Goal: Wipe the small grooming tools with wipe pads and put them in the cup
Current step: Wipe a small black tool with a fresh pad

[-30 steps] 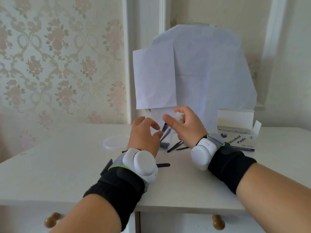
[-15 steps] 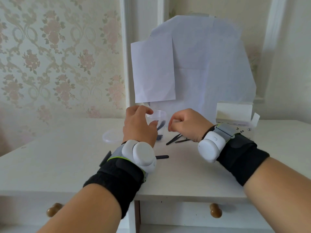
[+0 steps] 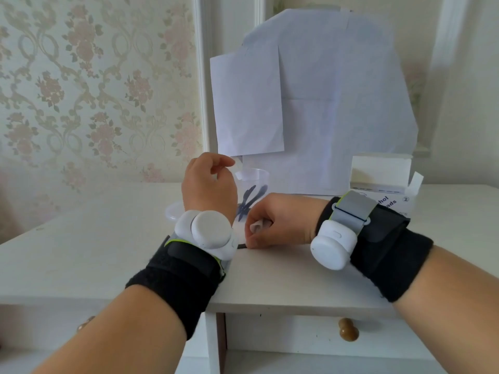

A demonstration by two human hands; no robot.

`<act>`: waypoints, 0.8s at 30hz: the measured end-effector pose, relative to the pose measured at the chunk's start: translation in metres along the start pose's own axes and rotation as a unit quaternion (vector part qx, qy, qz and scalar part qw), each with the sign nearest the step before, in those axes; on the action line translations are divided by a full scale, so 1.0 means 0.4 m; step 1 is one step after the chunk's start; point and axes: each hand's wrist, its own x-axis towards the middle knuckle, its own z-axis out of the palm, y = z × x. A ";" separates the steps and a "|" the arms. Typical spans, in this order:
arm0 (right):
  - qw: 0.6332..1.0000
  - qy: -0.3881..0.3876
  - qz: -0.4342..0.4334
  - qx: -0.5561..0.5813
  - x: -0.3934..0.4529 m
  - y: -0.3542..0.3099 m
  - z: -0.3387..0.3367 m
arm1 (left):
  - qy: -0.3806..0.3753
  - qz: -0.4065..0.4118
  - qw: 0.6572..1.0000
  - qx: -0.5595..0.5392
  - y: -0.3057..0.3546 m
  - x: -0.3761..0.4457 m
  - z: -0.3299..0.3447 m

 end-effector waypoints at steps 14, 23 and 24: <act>0.994 0.021 0.053 -0.089 0.015 0.017 0.014 | 0.041 -0.030 0.999 -0.012 -0.013 0.012 -0.005; 0.992 0.035 0.048 -0.114 0.015 0.010 0.013 | 0.028 -0.027 0.999 -0.001 -0.011 0.010 -0.002; 0.991 0.040 0.047 -0.115 0.015 0.009 0.014 | 0.026 -0.027 0.999 -0.001 -0.010 0.009 -0.002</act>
